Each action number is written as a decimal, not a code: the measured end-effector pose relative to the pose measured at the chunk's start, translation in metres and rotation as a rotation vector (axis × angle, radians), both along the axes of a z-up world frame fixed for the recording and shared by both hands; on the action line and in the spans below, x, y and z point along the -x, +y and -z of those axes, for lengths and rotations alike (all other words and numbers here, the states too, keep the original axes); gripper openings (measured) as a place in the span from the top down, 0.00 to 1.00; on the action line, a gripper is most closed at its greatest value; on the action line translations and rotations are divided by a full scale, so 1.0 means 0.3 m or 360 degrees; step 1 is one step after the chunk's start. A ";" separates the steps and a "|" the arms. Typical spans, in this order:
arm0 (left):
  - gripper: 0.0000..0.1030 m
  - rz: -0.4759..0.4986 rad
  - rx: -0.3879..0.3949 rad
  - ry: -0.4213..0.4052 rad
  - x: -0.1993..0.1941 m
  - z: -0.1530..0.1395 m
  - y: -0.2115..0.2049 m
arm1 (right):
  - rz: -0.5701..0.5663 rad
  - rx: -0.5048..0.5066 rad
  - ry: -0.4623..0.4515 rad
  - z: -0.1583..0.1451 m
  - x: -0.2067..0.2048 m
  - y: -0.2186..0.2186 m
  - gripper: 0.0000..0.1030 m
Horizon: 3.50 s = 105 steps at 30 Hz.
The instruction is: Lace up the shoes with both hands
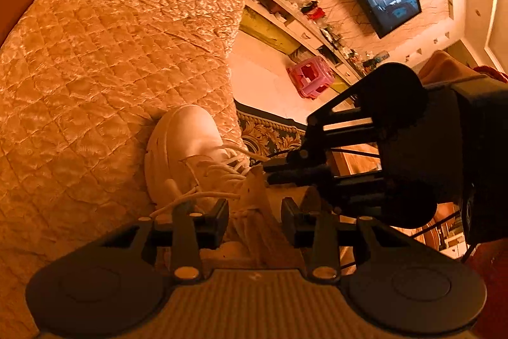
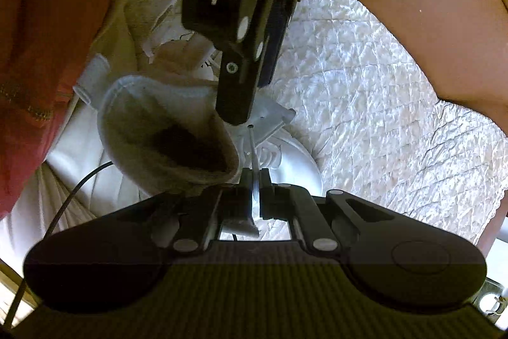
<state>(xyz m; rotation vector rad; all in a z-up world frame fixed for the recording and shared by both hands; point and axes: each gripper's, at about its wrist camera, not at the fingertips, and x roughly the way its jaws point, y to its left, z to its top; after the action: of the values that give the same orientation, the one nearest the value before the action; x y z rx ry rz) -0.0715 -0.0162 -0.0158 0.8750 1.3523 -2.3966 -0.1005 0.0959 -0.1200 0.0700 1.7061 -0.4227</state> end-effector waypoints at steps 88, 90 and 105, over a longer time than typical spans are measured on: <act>1.00 -0.0374 0.0259 -0.0364 0.115 0.000 0.025 | 0.1593 0.0121 -0.1529 -0.028 0.489 0.018 0.74; 1.00 -0.0377 0.0461 -0.0468 0.128 -0.016 0.046 | 0.1632 0.0137 -0.1548 -0.033 0.499 0.018 0.72; 0.90 -0.0689 -0.0556 0.0072 -0.075 0.147 -0.061 | 0.1645 0.0381 -0.1549 -0.132 0.415 0.051 0.71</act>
<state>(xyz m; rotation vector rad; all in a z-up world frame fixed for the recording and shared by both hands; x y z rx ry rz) -0.0489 -0.0346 -0.0597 0.5296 1.7984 -1.8955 -0.2251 0.1111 -0.0805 0.8581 0.5353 -1.1220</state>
